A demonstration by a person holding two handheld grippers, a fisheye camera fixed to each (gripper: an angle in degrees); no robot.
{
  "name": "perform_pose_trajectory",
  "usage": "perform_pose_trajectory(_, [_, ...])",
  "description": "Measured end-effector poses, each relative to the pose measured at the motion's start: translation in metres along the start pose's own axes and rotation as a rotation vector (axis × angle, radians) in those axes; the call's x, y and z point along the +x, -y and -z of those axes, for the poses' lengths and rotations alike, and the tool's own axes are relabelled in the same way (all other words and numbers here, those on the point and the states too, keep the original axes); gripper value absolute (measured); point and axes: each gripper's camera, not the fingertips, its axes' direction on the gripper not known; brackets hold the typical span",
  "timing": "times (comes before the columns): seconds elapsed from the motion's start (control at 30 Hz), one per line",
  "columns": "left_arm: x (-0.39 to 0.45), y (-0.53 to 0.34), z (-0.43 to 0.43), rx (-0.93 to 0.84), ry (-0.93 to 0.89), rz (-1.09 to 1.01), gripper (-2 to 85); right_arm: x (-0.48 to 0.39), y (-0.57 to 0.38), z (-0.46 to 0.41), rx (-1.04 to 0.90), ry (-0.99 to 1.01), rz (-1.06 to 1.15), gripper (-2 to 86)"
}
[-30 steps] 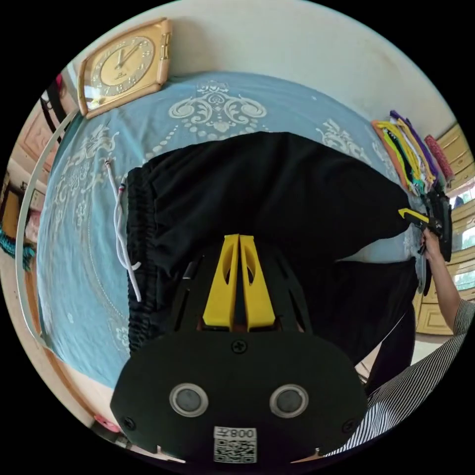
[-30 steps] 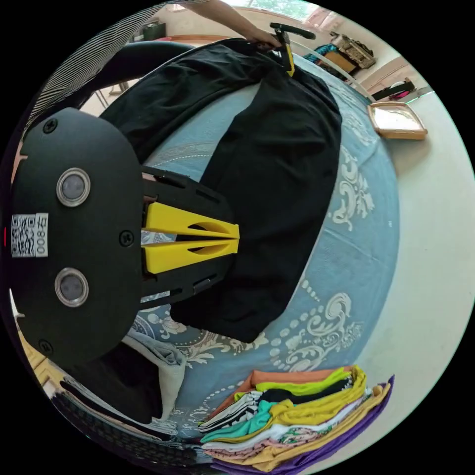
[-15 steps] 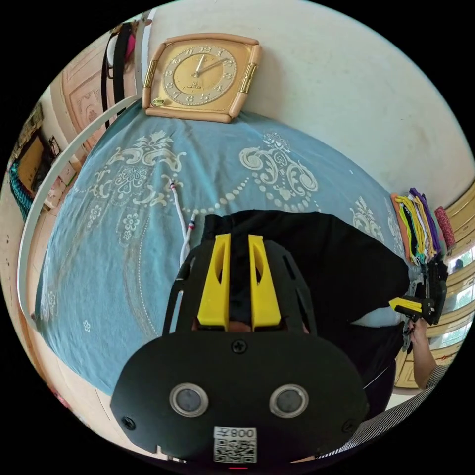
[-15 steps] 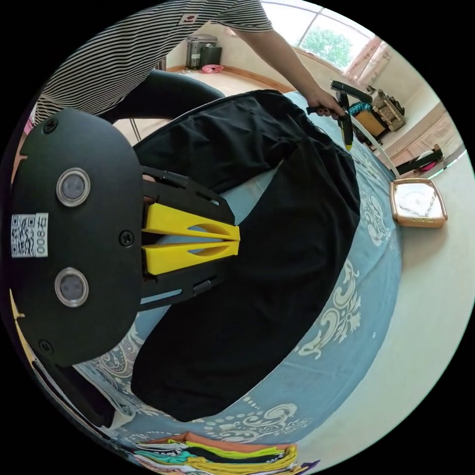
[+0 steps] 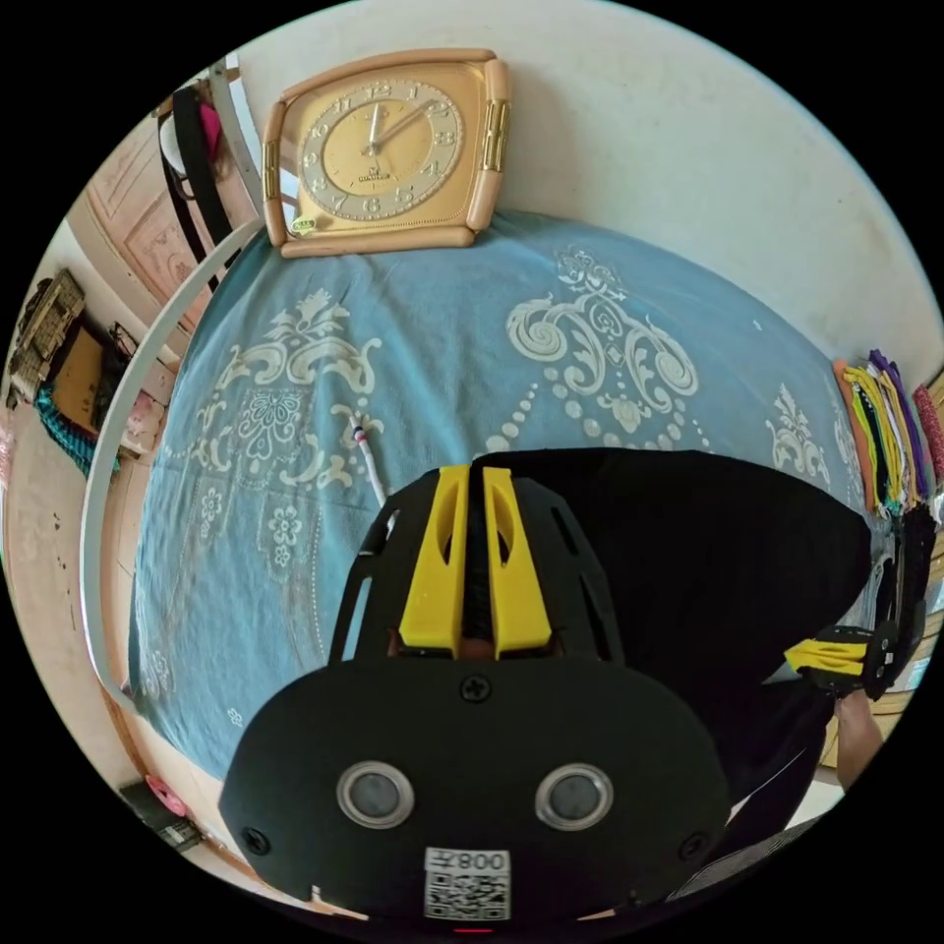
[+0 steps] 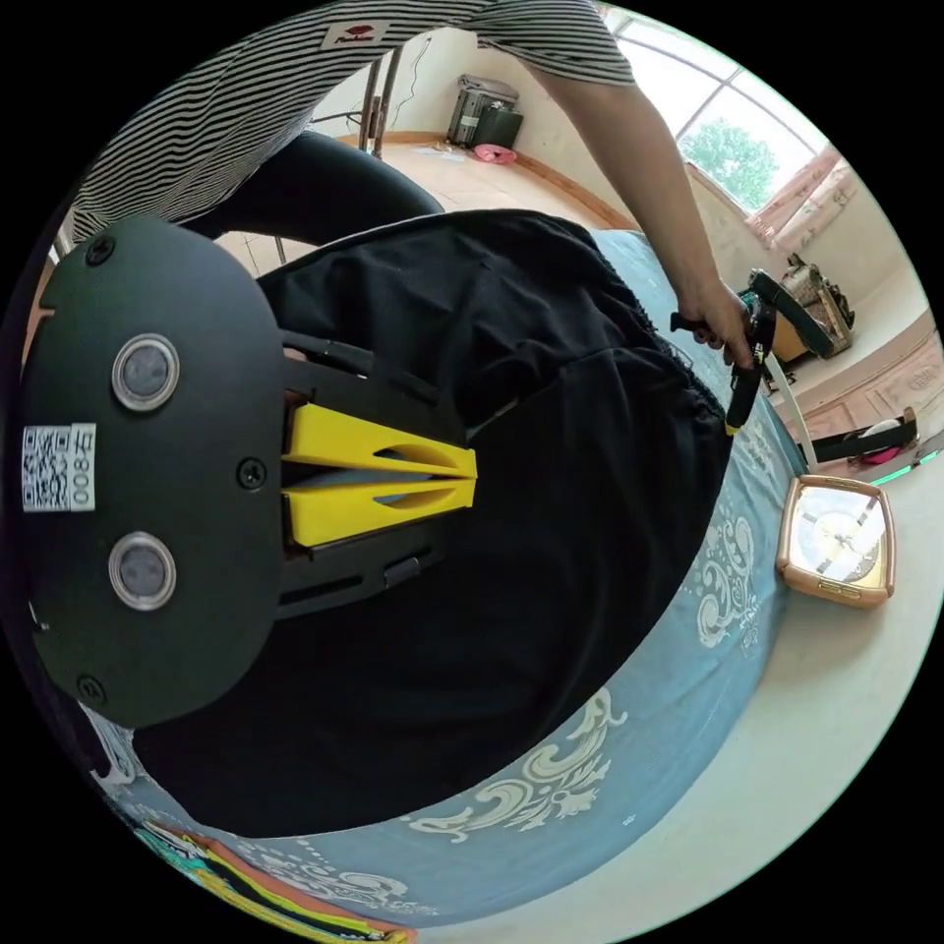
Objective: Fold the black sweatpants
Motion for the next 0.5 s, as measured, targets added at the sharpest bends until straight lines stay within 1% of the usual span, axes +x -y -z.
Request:
perform_pose_trajectory(0.07, [-0.001, -0.014, 0.005, 0.049, -0.021, 0.017, 2.0, -0.004, 0.003, -0.016, -0.059, -0.043, -0.019, 0.0])
perform_pose_trajectory(0.13, [-0.004, -0.043, 0.024, 0.154, -0.076, 0.047, 1.8, -0.007, 0.002, -0.016, -0.039, -0.020, -0.020, 0.1])
perform_pose_trajectory(0.23, [-0.003, -0.092, 0.047, 0.237, -0.138, 0.012, 1.6, -0.015, -0.001, -0.012, -0.034, -0.021, -0.045, 0.2])
perform_pose_trajectory(0.3, [0.001, -0.123, 0.050, 0.209, -0.182, -0.034, 1.2, -0.030, -0.007, -0.004, 0.020, -0.033, -0.036, 0.2])
perform_pose_trajectory(0.37, [0.003, -0.153, 0.044, 0.150, -0.139, -0.033, 0.8, -0.043, -0.009, -0.003, 0.052, -0.007, -0.014, 0.2])
perform_pose_trajectory(0.4, [0.002, -0.171, 0.035, 0.093, -0.081, -0.018, 0.5, -0.052, -0.009, -0.007, 0.049, -0.013, 0.000, 0.2])
perform_pose_trajectory(0.43, [-0.003, -0.187, 0.021, 0.017, -0.011, 0.007, 0.3, -0.056, -0.008, -0.012, 0.032, -0.020, 0.004, 0.1])
perform_pose_trajectory(0.47, [-0.006, -0.194, 0.014, -0.016, 0.001, 0.032, 0.3, -0.061, -0.006, -0.023, -0.014, -0.027, 0.008, 0.1])
perform_pose_trajectory(0.5, [-0.015, -0.209, 0.012, 0.027, -0.065, 0.076, 0.2, -0.062, -0.006, -0.036, -0.068, -0.028, 0.004, 0.1])
